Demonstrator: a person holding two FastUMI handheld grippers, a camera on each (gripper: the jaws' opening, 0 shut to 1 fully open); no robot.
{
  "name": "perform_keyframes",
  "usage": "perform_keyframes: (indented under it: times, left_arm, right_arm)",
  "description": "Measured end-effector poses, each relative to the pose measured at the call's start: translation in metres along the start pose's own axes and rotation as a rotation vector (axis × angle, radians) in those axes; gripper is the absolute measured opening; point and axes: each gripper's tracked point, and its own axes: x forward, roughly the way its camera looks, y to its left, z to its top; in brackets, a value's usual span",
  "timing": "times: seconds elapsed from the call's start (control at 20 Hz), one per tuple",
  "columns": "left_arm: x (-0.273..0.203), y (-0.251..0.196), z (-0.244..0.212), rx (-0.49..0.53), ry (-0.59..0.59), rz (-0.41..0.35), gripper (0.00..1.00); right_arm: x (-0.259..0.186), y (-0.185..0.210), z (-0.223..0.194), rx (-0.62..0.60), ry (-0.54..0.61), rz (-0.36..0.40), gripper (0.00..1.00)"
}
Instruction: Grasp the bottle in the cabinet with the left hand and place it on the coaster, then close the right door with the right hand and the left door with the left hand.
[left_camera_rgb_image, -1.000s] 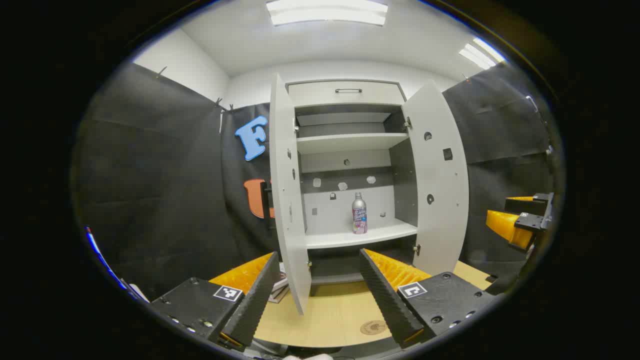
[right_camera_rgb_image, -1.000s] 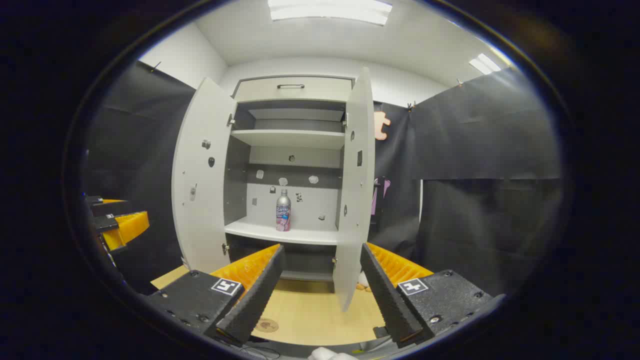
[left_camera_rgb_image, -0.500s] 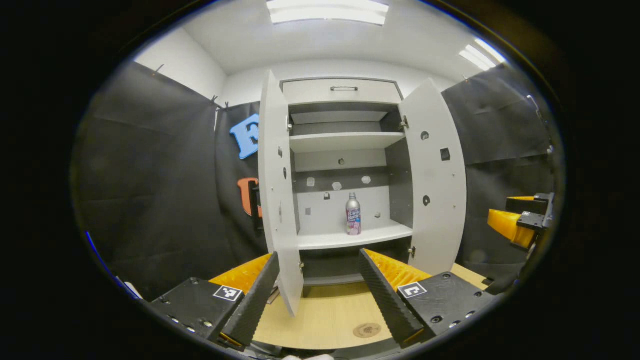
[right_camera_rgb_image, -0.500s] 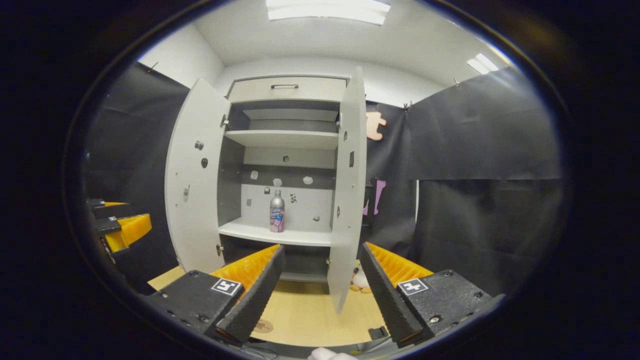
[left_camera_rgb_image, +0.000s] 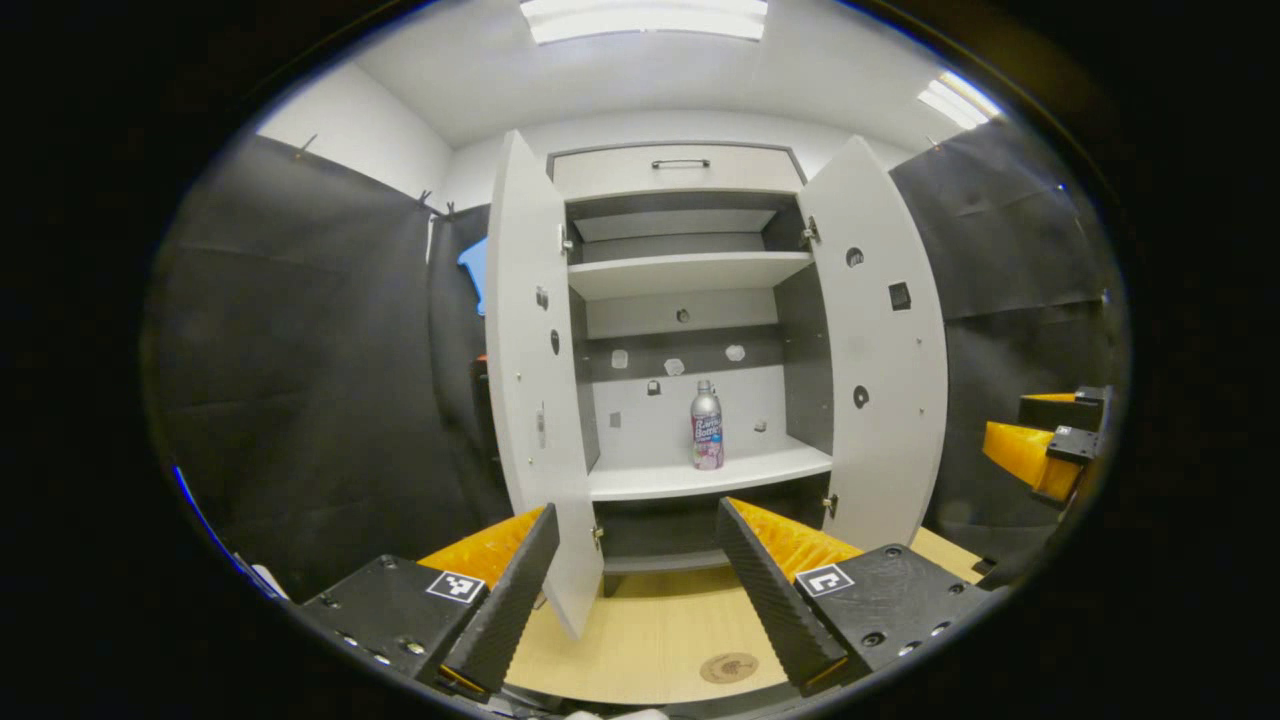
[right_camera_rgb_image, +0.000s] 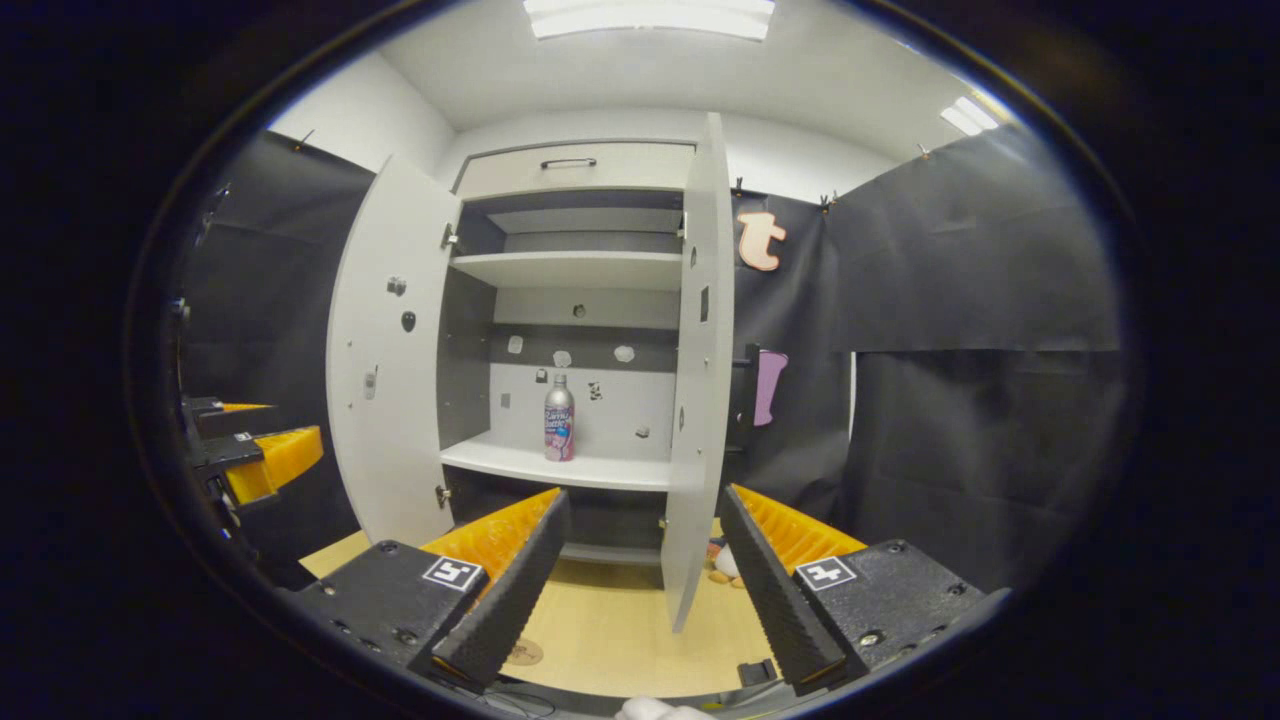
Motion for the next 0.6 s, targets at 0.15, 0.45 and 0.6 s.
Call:
perform_keyframes:
  times: [0.15,0.45,0.6]
  left_arm:
    - [0.034,-0.025,0.005,0.012,-0.005,0.005,0.98]
    - [0.122,-0.076,0.024,0.005,-0.029,0.026,0.97]
    - [0.176,-0.095,0.034,-0.015,-0.033,0.002,0.97]
  right_arm:
    - [0.011,-0.017,-0.003,0.017,0.008,0.033,0.99]
    - [0.032,-0.06,-0.001,0.033,0.023,0.108,0.99]
    - [0.039,-0.073,0.002,0.02,0.023,0.098,0.99]
